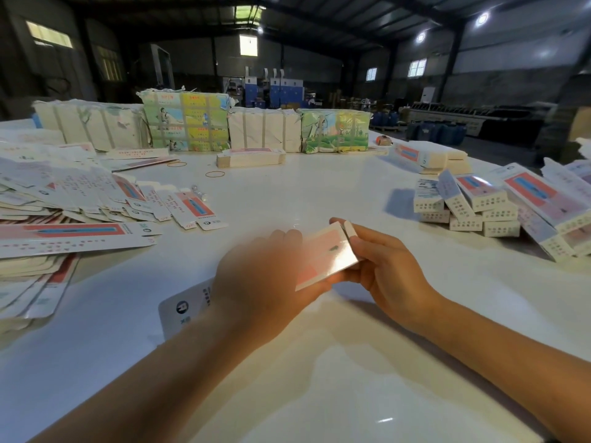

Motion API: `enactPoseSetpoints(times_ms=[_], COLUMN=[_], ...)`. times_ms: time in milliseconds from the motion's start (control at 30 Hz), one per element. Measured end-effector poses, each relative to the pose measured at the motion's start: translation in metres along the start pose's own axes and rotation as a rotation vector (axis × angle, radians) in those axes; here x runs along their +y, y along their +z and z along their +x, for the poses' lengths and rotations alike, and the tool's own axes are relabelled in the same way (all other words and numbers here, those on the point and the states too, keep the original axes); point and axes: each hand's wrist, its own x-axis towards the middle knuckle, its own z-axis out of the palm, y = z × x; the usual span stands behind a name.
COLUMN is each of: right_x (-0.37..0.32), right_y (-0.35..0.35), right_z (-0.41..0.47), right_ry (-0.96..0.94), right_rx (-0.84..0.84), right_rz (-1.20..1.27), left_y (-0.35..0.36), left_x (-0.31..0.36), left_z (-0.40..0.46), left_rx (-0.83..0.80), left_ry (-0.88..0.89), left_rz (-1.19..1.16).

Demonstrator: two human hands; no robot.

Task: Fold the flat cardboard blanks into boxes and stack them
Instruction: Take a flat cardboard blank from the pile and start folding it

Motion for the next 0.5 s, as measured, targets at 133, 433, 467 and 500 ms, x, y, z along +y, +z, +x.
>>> enactPoseSetpoints(times_ms=[133, 433, 467, 500], right_x=[0.0014, -0.0004, 0.0002, 0.0006], right_y=[0.0013, 0.0053, 0.0061, 0.0068], right_z=[-0.0004, -0.0064, -0.0065, -0.0072], right_ry=[-0.044, -0.16, -0.164, -0.162], right_rx=[0.017, 0.05, 0.062, 0.073], right_rz=[-0.081, -0.337, -0.333, -0.323], left_y=[0.0012, 0.0075, 0.008, 0.0084], left_x=[0.0, 0.0004, 0.0001, -0.0003], left_z=[-0.0002, -0.0016, -0.0017, -0.0019], left_rx=[0.011, 0.017, 0.014, 0.011], left_ry=[0.015, 0.056, 0.055, 0.052], left_rz=[0.025, 0.149, 0.155, 0.158])
